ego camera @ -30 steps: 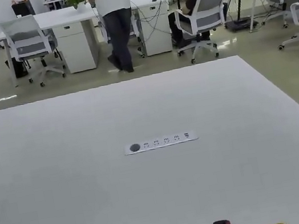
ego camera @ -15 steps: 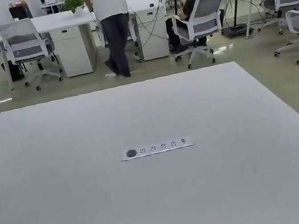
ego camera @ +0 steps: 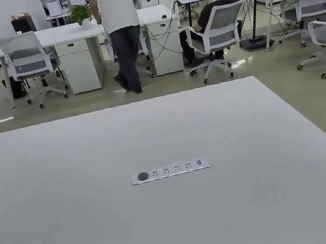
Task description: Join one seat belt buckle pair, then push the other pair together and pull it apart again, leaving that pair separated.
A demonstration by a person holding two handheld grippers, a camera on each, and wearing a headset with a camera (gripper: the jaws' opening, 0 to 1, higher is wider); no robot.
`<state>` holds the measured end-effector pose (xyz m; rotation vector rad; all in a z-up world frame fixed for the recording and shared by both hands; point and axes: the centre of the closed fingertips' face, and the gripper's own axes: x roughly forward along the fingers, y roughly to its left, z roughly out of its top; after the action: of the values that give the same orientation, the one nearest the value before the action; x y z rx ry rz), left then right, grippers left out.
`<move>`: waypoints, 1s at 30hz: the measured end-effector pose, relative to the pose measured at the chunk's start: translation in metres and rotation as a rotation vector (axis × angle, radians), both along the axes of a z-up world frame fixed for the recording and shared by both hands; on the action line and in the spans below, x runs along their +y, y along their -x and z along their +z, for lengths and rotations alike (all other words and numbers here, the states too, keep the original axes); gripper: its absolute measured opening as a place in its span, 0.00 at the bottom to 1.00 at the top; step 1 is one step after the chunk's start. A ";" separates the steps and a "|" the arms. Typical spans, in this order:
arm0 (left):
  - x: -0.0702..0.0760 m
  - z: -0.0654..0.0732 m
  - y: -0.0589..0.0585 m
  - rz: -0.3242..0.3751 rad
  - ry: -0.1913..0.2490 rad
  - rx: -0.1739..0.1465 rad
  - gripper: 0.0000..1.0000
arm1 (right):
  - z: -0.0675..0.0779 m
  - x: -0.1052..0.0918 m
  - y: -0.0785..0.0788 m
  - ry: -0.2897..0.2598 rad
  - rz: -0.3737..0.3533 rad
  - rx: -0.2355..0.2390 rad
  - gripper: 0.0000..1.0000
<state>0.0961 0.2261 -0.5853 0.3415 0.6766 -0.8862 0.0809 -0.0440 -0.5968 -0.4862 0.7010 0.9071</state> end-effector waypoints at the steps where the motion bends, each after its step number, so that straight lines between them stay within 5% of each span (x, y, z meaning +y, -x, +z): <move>1: -0.001 -0.002 0.000 0.000 -0.004 0.007 0.80 | 0.000 0.000 0.000 0.001 0.002 -0.002 0.73; 13: -0.017 -0.017 -0.009 -0.080 -0.075 0.040 0.66 | -0.004 0.010 -0.014 0.024 0.085 0.000 0.61; 23: -0.033 -0.042 -0.013 -0.147 -0.132 0.068 0.61 | -0.035 0.011 -0.025 0.060 0.159 0.027 0.49; 30: -0.047 -0.053 -0.017 -0.163 -0.144 0.082 0.57 | -0.042 0.015 -0.026 0.091 0.215 0.041 0.45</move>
<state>0.1133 0.1794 -0.6379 0.4970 0.7990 -1.0133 0.1068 -0.0286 -0.6390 -0.6341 0.7385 1.0924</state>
